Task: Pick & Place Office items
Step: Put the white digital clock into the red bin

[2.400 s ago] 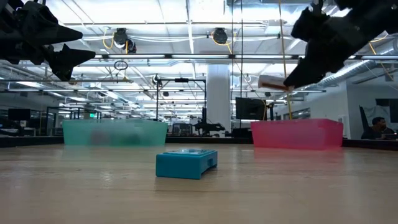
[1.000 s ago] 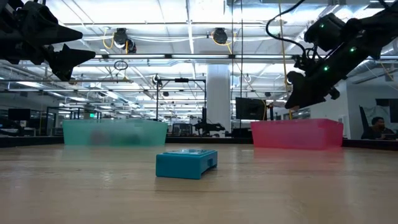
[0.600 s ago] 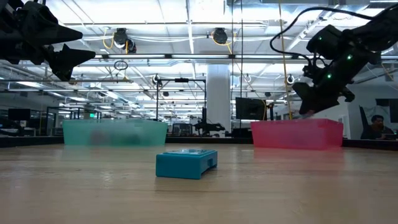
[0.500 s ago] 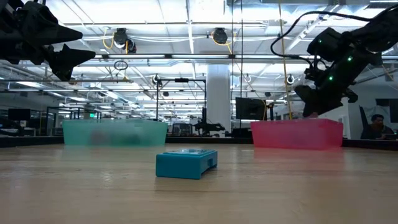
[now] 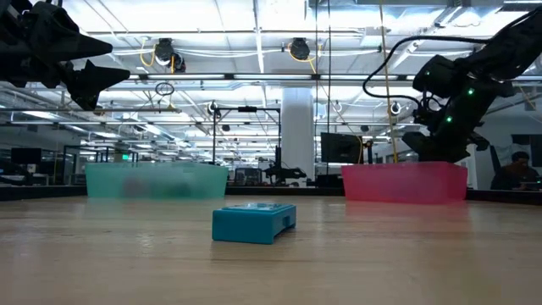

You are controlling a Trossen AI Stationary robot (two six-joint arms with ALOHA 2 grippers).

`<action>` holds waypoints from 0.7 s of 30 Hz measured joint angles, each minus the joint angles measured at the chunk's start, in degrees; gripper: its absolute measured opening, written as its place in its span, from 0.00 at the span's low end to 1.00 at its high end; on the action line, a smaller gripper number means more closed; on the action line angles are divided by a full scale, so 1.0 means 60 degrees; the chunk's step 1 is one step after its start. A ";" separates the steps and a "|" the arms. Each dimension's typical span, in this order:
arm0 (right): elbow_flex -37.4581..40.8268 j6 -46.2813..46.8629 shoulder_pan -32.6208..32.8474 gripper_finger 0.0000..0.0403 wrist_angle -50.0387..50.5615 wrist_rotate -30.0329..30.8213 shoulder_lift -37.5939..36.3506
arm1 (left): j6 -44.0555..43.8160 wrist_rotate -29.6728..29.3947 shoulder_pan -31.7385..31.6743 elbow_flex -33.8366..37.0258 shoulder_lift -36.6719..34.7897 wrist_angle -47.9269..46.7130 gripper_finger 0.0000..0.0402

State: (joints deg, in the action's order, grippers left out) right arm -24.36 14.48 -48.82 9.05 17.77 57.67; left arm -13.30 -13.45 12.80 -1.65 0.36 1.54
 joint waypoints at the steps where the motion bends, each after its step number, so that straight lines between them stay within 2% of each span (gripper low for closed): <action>1: 0.0000 -0.0026 0.0000 0.39 -0.0037 0.0001 0.0087 | 0.0004 0.0000 -0.0004 0.0000 0.0000 -0.0003 0.63; 16: 0.0000 -0.0069 0.0000 0.39 -0.0184 0.0052 0.0449 | 0.0000 0.0003 0.0000 0.0000 0.0000 0.0000 0.63; 21: 0.0000 -0.0048 0.0000 0.45 -0.0184 0.0081 0.0449 | 0.0000 0.0002 0.0000 0.0000 0.0000 -0.0003 0.63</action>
State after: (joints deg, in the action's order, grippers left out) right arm -24.36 14.19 -48.82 7.94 18.26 60.36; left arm -13.30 -13.44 12.80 -1.65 0.36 1.52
